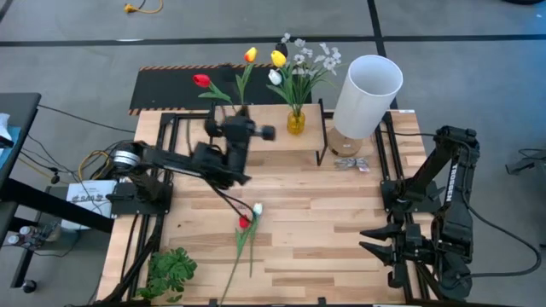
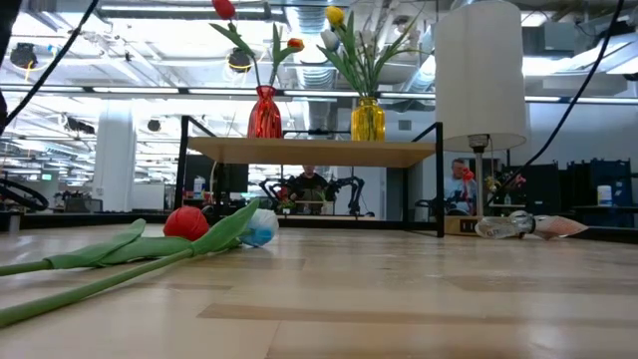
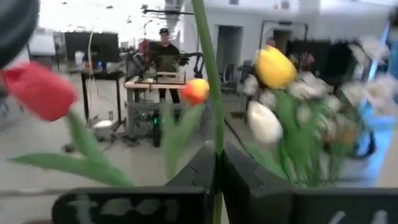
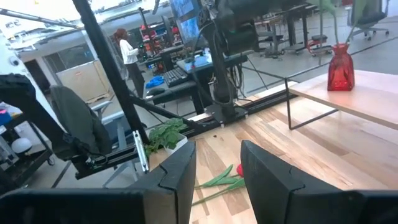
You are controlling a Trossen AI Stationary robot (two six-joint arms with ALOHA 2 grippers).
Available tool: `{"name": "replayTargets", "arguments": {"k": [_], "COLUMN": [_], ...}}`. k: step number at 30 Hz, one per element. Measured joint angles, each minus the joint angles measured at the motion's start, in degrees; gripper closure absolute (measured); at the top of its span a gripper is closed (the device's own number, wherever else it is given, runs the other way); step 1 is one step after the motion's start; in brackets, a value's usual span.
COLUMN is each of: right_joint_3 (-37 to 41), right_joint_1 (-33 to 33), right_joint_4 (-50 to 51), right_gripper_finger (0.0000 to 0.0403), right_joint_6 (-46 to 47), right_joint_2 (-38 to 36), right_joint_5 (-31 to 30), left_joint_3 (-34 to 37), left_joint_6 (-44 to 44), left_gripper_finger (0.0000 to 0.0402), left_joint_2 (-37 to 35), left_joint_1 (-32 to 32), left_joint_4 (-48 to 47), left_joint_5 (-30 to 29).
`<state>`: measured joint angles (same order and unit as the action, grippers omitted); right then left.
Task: Pick and place flowers into a vace then onto a shelf
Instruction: Put the black tulip into the red flower vase
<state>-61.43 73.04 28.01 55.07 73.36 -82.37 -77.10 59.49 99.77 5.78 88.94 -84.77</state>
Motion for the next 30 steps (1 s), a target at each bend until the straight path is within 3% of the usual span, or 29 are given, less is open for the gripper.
{"name": "replayTargets", "arguments": {"k": [5,17,25,30], "right_joint_3": [0.0,0.0,0.0,0.0], "right_joint_1": [-1.3,-6.8,-8.7,-8.7], "right_joint_4": [-0.3,-0.6,-0.8,-0.8], "right_gripper_finger": [0.0285,0.0285,0.0285,0.0285], "right_joint_6": [0.0,0.4,0.4,0.4], "right_joint_2": [0.0,0.0,0.0,0.0], "right_joint_5": [0.2,5.7,7.5,7.6], "left_joint_3": [6.8,11.0,11.0,11.0], "left_joint_6": [-9.4,-17.7,-23.9,-22.9], "left_gripper_finger": [0.0401,0.0401,0.0401,0.0401], "left_joint_2": [-7.8,-10.8,-10.7,-10.7], "left_joint_1": [-1.2,-8.2,-10.3,-10.4], "left_joint_4": [-5.5,-8.7,-18.3,-19.6], "left_joint_5": [5.0,14.3,13.7,12.3]}}
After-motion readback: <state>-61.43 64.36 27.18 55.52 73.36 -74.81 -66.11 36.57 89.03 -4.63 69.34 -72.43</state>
